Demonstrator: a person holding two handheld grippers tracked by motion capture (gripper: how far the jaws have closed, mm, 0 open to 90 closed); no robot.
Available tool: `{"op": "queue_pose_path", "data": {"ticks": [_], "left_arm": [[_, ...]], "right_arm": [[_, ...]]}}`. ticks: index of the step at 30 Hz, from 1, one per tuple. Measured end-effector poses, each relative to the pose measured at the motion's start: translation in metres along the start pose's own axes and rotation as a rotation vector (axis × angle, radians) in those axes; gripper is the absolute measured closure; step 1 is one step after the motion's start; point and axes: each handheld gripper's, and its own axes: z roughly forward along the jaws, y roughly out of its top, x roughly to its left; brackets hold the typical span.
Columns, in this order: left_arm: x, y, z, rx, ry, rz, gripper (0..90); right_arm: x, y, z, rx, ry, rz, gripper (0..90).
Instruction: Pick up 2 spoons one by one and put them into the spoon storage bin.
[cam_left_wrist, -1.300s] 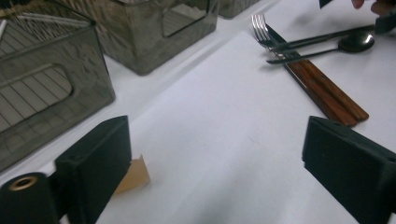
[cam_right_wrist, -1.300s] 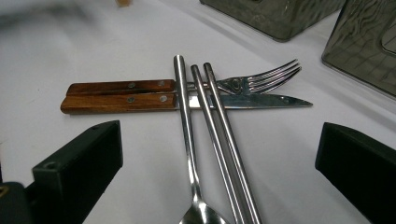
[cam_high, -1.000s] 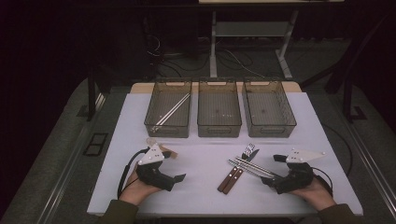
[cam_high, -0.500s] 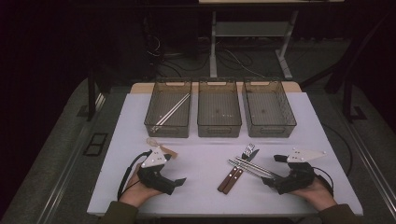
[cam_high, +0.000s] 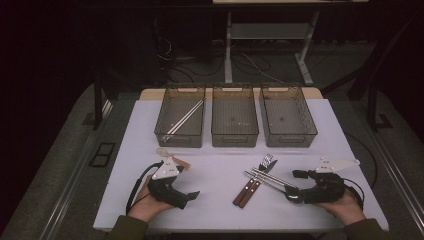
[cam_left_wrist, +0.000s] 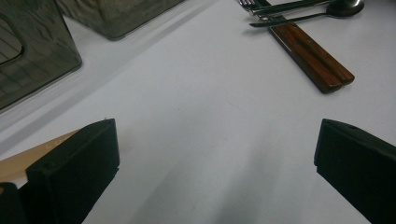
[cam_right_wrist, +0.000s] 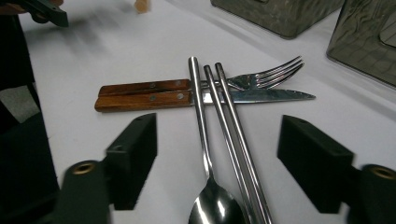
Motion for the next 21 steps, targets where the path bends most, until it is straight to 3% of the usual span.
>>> {"op": "queue_pose_path", "data": {"ticks": [6,11,21], "left_arm": [[0.000,0.000,0.001,0.006,-0.005,0.001,0.0],[0.000,-0.001,0.001,0.009,-0.007,0.001,0.0],[-0.001,0.000,0.002,0.010,-0.012,0.000,0.0]], "right_arm": [[-0.001,-0.003,-0.008,0.033,-0.006,-0.001,45.7],[0.001,-0.010,-0.012,0.097,-0.020,-0.023,57.2],[-0.004,-0.016,-0.021,0.154,-0.081,-0.029,83.0]]}}
